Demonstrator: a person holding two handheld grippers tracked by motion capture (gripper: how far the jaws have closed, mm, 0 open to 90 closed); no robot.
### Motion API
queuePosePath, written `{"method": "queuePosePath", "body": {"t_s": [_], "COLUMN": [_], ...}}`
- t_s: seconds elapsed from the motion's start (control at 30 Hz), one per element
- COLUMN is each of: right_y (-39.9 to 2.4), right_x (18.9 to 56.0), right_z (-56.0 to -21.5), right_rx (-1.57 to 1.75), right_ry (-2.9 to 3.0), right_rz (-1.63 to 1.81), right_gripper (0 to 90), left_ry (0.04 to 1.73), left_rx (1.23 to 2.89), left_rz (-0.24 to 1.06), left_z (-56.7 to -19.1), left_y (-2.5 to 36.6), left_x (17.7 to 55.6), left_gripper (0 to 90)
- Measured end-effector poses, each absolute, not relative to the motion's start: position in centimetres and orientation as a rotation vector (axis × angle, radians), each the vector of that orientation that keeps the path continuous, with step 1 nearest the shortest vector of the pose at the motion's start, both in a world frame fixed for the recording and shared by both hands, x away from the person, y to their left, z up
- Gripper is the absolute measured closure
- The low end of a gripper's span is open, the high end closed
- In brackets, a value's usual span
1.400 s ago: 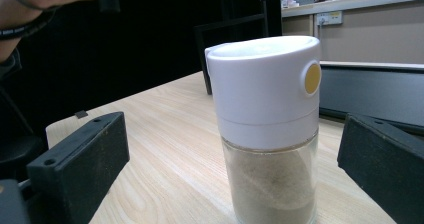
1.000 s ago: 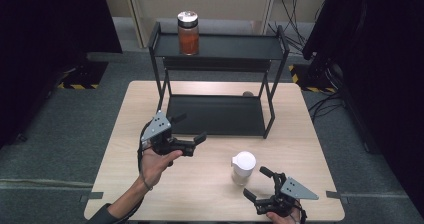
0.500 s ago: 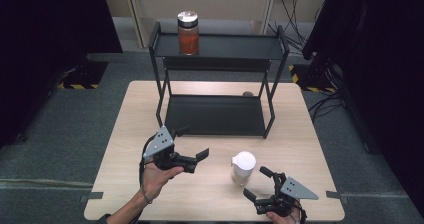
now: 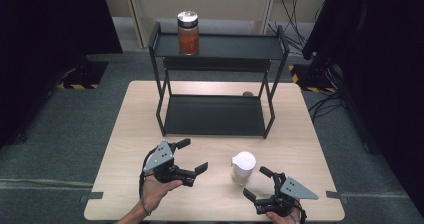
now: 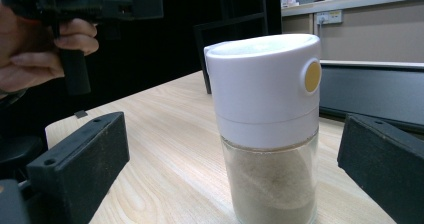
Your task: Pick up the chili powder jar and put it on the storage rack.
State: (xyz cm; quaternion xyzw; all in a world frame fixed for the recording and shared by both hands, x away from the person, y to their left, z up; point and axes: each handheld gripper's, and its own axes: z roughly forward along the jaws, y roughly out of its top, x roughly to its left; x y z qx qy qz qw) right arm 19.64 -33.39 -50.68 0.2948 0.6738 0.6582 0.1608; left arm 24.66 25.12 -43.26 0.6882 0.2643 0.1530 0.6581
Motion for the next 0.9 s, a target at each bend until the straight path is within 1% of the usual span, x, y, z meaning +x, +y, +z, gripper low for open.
{"method": "queuePosePath", "body": {"t_s": [0.27, 0.43, 0.9], "right_y": [-33.4, -33.4, -33.6], "right_x": [19.6, 19.6, 19.7], "right_z": [-50.7, -50.7, -50.8], "right_rx": [0.840, 0.841, 0.845], "right_ry": [1.922, 1.922, 1.919], "right_rz": [1.880, 1.880, 1.887], "right_gripper": [0.4, 0.3, 0.4], "left_ry": [0.586, 0.568, 0.553], "left_rx": [1.582, 1.604, 1.587], "left_rz": [0.347, 0.372, 0.395], "left_z": [-44.9, -45.9, -48.3], "left_y": [25.2, 25.4, 26.1], "left_x": [23.9, 23.4, 22.8], "left_gripper": [1.0, 1.1, 1.1]}}
